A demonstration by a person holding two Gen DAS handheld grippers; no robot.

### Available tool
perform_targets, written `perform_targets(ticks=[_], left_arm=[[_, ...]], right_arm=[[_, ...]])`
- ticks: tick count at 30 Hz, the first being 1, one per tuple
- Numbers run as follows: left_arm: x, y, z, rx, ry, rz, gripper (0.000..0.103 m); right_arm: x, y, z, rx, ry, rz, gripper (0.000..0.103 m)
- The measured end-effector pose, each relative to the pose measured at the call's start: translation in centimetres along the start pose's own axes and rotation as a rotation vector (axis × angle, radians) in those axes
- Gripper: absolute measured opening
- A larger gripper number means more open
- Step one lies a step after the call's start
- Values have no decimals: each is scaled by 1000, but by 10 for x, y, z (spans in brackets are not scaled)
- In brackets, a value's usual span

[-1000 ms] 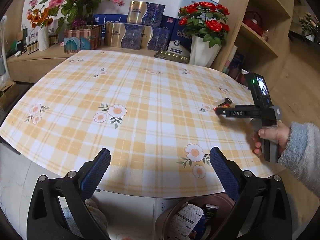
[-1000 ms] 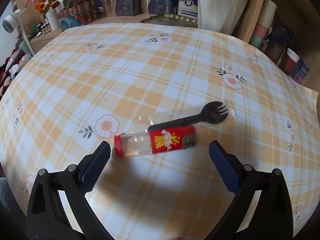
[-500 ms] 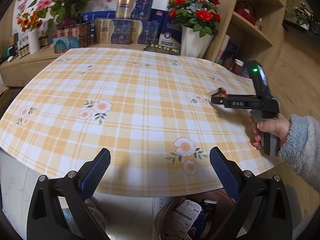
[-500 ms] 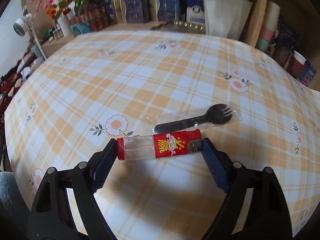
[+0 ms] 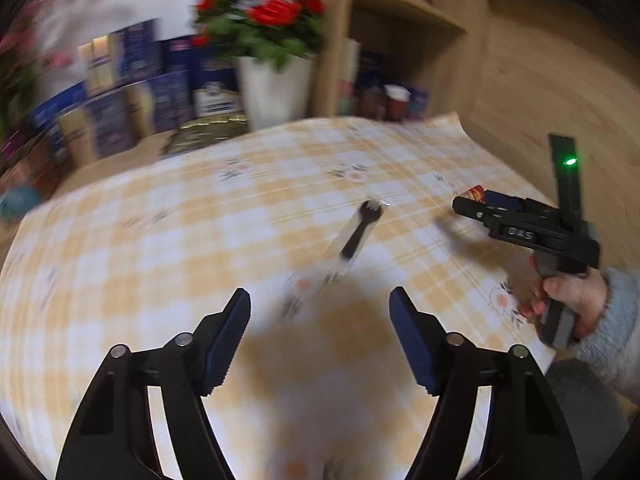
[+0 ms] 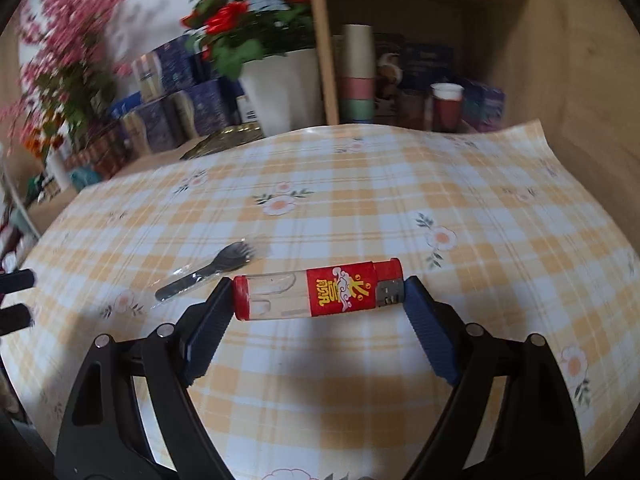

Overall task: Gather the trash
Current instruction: 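Grasp the plastic-wrapped black fork with the left tool while the right tool holds the tube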

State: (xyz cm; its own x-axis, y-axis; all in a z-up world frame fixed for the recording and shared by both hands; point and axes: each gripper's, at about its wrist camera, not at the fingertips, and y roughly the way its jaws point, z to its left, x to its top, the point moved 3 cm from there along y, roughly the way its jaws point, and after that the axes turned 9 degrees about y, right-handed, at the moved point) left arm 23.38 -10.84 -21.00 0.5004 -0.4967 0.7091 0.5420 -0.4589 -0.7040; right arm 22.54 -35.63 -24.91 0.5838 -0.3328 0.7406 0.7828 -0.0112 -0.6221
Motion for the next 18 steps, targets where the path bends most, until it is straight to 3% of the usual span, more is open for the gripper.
perform_targets(ticks=[1,8,18], left_arm=[[8,13,-3,-6,22,17,59],[46,102,-21,-43,125,138,52],[58,154,-31,-32,182,221,46]], right_arm=[[1,0,-3,3,18,-7,84],[-2,2,-6,31,28,1,84],[-3,2,-15,77,88,9,84]])
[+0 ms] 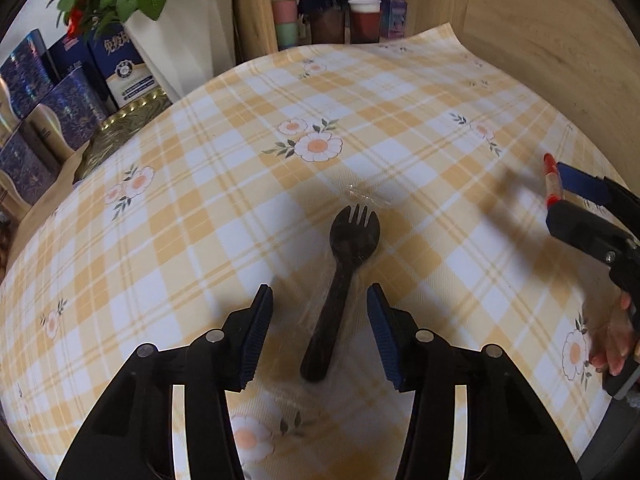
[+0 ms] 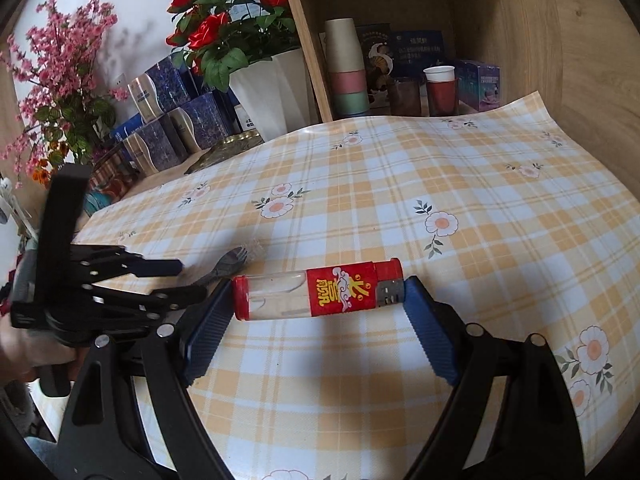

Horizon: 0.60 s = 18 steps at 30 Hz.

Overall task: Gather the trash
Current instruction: 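Grasp the plastic-wrapped black fork with the left tool while the right tool holds the tube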

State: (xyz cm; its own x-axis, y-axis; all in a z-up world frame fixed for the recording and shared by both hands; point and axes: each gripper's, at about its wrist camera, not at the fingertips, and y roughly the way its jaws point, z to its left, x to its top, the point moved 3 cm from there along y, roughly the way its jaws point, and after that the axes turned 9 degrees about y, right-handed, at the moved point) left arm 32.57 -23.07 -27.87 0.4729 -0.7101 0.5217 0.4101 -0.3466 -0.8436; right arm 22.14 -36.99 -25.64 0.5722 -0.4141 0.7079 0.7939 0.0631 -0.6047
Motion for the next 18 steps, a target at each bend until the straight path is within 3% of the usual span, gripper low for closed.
perform_targets(ticks=[1,2,4,10,18], left_arm=[[1,1,1,-9,-8,0,38],[2,1,1,-23,-15,2,24],[2,0,-3,-4,-3,12,11],[-11,-21,-18,-33,-28,-7,10],[-46,-90,-30,-99,-158,-91,10]], right_arm=[[0,0,-1,4,5,1,84],[1,0,-2,6,9,2,84],[1,1,-2,8,12,7,84],[-1,0,0,-5,-5,1,84],[1,-3,8,-47,-21,12,84]])
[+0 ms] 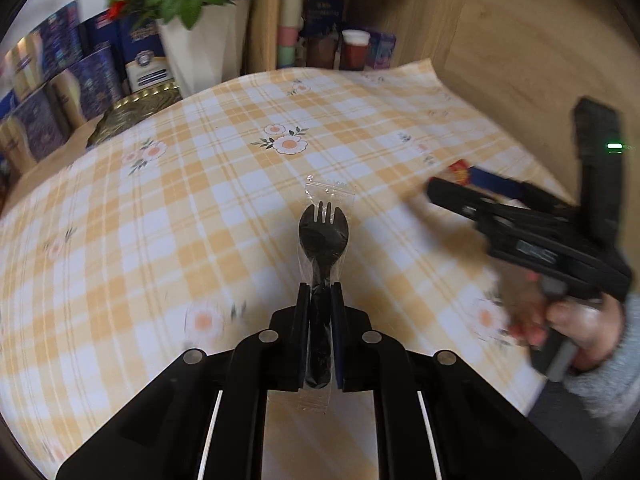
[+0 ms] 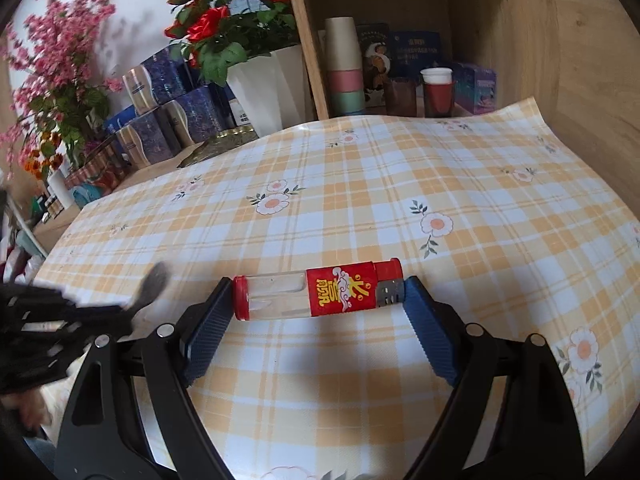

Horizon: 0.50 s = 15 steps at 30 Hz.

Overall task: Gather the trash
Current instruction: 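Grasp the plastic-wrapped black fork with the left tool while the right tool holds the tube, then carry the black fork into the brown bin and open the left tool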

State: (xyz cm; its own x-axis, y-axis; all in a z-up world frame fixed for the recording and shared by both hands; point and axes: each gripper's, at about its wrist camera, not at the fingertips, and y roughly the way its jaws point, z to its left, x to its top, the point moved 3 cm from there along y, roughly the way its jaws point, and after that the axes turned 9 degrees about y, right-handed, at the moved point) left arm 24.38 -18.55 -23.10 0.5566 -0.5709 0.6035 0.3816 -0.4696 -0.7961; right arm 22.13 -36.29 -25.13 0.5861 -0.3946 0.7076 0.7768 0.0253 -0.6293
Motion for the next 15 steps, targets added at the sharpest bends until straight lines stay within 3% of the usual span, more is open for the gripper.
perform_targets(ticks=[8,15], left_arm=[[-60,-91,-11,-71,-135,-95,10],[-123,-144,-40,-123,-122,-114,10]], right_arm=[[-15,-69,35,97,-45,-19,84],[-64,-135,52,169,-70,12,84]])
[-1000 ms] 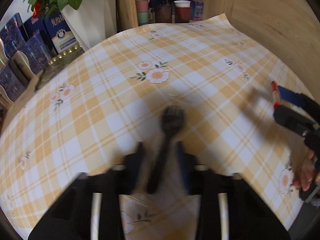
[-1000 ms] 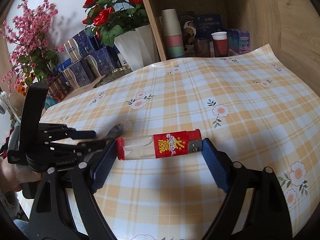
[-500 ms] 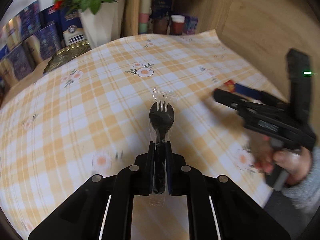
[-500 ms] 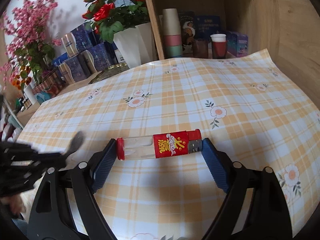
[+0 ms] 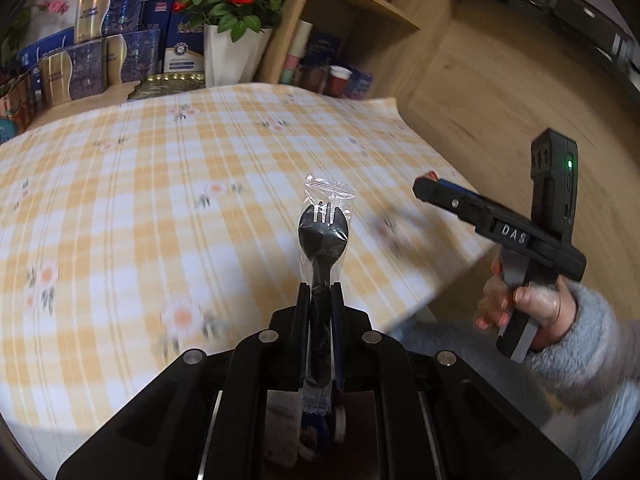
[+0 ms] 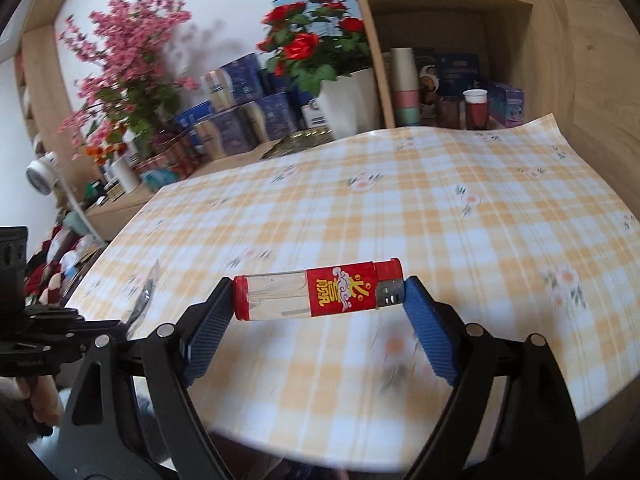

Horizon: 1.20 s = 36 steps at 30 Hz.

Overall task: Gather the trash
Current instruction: 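Carry the black fork into the brown bin and open the left tool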

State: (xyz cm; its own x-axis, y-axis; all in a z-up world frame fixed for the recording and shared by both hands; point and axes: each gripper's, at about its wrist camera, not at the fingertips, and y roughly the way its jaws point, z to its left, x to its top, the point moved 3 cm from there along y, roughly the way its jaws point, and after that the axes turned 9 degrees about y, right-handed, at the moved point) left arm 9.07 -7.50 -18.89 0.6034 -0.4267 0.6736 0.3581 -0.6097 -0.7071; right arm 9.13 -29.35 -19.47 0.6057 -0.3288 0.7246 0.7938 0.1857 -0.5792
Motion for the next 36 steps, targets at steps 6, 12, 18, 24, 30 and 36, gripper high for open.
perform_targets(ticks=[6,12,18,24,30,36], left_arm=[[-57,-12,-34,-38,71,62,10],[-108,8,-59,-46,113,170,10],[-141,49,-61,-56,34,279,10],[-156,89,-59,-76,19,394,10],[-158,127,-50,-41,11,485,10],[-156,130,-50,-33,19,449,47]], right_arm=[[-46,-41,18,26,-32,31,84],[-76,-64,21,19,-45,42,84],[-100,-67,10,6,-1,72,84],[-114,-58,3,-3,13,107,84],[-120,-49,-6,-7,41,138,84],[-123,-45,-7,-9,35,156,84]])
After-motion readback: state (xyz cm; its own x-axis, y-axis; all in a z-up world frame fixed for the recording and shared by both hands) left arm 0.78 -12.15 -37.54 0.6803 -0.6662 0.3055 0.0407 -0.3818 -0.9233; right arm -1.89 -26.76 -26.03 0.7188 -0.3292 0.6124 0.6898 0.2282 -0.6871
